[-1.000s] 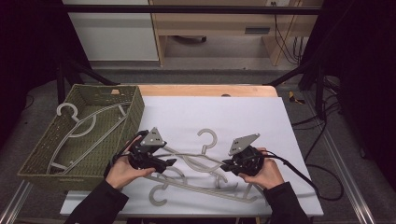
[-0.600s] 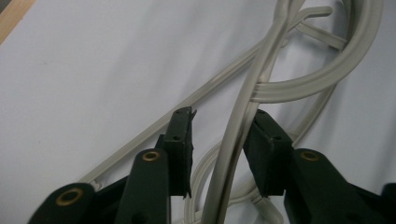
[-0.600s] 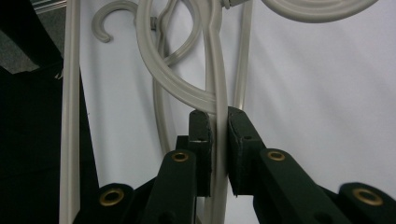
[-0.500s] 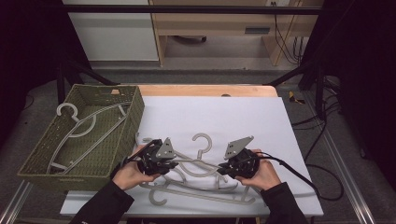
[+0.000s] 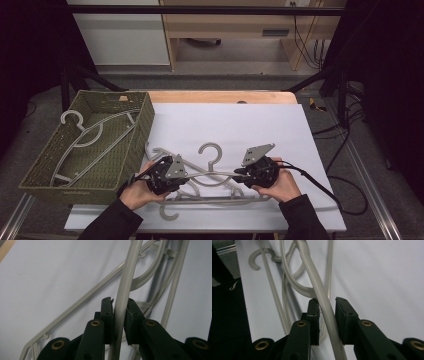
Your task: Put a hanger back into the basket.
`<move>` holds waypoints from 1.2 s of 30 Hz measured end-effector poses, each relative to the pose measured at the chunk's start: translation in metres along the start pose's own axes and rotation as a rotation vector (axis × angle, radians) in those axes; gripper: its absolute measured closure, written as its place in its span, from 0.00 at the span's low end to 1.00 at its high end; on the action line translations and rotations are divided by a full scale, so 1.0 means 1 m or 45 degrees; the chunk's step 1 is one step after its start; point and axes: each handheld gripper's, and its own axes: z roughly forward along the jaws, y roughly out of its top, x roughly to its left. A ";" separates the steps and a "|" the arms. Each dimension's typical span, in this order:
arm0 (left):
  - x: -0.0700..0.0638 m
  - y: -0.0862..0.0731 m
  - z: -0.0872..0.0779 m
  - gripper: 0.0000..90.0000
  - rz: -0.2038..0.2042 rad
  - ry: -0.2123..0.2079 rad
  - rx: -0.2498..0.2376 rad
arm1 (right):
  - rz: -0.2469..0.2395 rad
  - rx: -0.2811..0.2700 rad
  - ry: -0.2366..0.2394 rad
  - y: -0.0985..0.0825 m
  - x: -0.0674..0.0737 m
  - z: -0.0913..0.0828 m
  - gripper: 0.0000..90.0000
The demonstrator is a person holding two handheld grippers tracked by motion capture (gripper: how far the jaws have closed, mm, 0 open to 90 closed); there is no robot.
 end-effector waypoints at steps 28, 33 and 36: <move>0.014 -0.013 -0.039 0.91 -0.332 0.211 -0.216 | 0.383 -0.610 -0.315 -0.056 -0.022 -0.053 0.19; 0.024 -0.013 -0.063 0.91 -0.362 0.260 -0.255 | 0.410 -0.598 -0.360 -0.064 -0.020 -0.058 0.14; 0.030 -0.012 -0.080 0.91 -0.383 0.287 -0.284 | 0.425 -0.602 -0.367 -0.067 -0.020 -0.060 0.13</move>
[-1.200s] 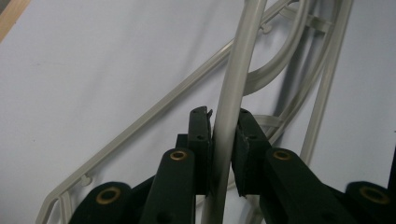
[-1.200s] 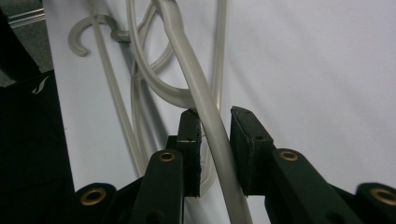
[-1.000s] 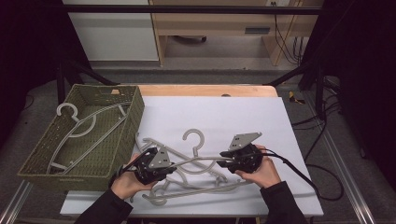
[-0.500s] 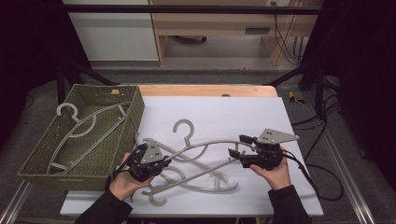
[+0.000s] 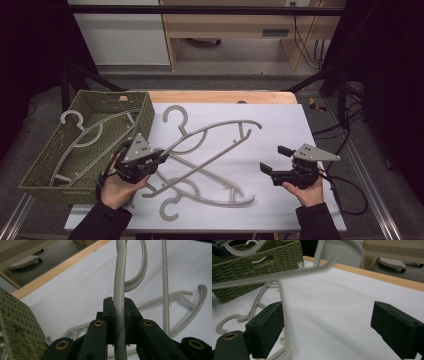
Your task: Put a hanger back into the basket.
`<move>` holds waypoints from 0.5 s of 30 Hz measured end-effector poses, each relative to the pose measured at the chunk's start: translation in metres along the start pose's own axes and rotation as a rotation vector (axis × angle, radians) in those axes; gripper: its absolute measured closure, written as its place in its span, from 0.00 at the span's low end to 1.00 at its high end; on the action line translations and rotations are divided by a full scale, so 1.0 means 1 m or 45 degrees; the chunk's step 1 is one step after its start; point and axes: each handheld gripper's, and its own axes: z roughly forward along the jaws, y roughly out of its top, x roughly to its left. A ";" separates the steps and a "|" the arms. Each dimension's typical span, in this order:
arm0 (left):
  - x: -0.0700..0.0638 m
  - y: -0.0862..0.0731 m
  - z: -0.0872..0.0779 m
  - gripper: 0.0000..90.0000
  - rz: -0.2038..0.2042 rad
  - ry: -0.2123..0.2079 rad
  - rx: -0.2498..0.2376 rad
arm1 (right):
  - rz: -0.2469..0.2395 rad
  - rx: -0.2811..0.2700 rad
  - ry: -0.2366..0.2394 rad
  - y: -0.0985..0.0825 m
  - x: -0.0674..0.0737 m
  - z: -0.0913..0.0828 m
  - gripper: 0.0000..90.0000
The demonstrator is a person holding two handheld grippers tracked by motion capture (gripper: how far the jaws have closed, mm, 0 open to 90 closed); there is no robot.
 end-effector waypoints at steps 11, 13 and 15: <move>0.034 0.018 -0.035 0.91 -0.024 0.097 -0.047 | 0.014 0.009 -0.024 -0.003 -0.003 -0.001 0.11; 0.043 0.018 -0.039 0.91 -0.036 0.121 -0.052 | 0.011 0.008 -0.028 -0.004 -0.003 -0.001 0.11; 0.053 0.018 -0.043 0.91 -0.047 0.141 -0.055 | 0.011 0.007 -0.031 -0.004 -0.004 0.000 0.11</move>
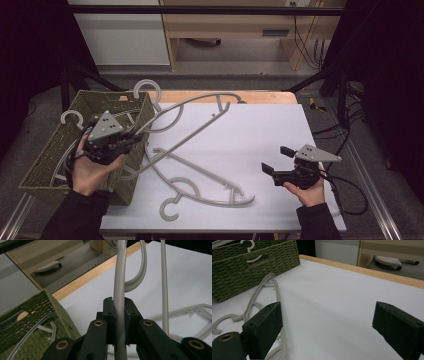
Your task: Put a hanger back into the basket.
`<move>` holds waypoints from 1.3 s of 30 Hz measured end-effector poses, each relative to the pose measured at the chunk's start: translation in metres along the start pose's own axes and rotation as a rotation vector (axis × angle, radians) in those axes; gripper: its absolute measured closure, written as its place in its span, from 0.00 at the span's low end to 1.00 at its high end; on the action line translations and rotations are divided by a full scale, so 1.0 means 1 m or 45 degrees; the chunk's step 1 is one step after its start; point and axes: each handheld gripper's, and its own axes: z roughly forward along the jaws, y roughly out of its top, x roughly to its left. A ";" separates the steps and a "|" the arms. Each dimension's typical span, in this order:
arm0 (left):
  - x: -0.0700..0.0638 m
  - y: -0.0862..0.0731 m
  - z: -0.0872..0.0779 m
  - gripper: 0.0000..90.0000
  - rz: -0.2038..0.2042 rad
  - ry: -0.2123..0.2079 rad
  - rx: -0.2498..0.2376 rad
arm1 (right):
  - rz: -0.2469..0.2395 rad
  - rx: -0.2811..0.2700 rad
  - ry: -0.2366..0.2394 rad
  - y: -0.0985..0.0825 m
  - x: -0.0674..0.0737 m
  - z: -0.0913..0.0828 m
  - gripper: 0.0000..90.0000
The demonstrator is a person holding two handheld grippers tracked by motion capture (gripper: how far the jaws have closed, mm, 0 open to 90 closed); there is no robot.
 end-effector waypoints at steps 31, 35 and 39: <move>0.127 -0.065 -0.018 0.91 -0.126 0.207 0.109 | 0.020 0.004 -0.016 -0.001 -0.001 0.001 0.08; 0.136 -0.075 -0.022 0.91 -0.144 0.214 0.106 | 0.020 0.007 -0.017 -0.001 -0.001 0.001 0.07; 0.143 -0.083 -0.028 0.91 -0.151 0.227 0.123 | 0.018 0.006 -0.016 -0.001 -0.001 0.001 0.07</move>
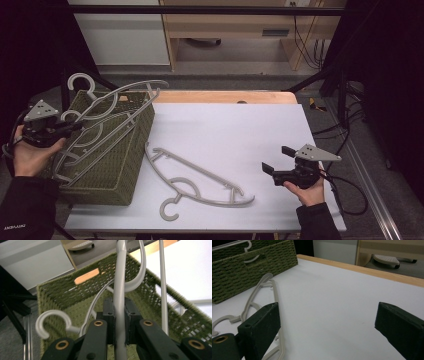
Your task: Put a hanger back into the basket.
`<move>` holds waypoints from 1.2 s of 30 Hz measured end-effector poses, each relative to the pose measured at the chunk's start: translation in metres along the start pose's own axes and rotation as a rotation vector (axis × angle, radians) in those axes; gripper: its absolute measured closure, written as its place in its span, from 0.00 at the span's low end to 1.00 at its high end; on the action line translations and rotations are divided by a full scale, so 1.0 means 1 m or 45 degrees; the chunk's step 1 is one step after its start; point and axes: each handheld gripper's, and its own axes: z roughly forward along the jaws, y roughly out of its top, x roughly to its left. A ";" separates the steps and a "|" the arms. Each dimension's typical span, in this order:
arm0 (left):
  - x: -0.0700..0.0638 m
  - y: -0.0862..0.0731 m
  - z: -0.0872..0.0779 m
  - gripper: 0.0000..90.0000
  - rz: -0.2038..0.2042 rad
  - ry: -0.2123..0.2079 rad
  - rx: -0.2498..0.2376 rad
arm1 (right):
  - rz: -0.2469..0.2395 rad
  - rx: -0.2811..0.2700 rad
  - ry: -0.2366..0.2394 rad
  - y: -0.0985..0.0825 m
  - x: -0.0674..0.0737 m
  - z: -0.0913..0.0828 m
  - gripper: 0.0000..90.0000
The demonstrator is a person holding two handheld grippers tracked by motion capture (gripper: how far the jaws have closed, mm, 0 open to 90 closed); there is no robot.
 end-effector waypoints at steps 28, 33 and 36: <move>0.037 -0.060 0.005 0.91 -0.110 0.097 0.175 | -0.009 0.029 0.000 -0.002 0.001 0.005 0.07; 0.029 -0.059 0.021 0.91 -0.096 0.065 0.239 | -0.012 0.031 0.000 -0.003 0.001 0.006 0.07; 0.024 -0.061 0.031 0.90 -0.089 0.055 0.313 | -0.010 0.031 0.001 -0.002 0.001 0.005 0.07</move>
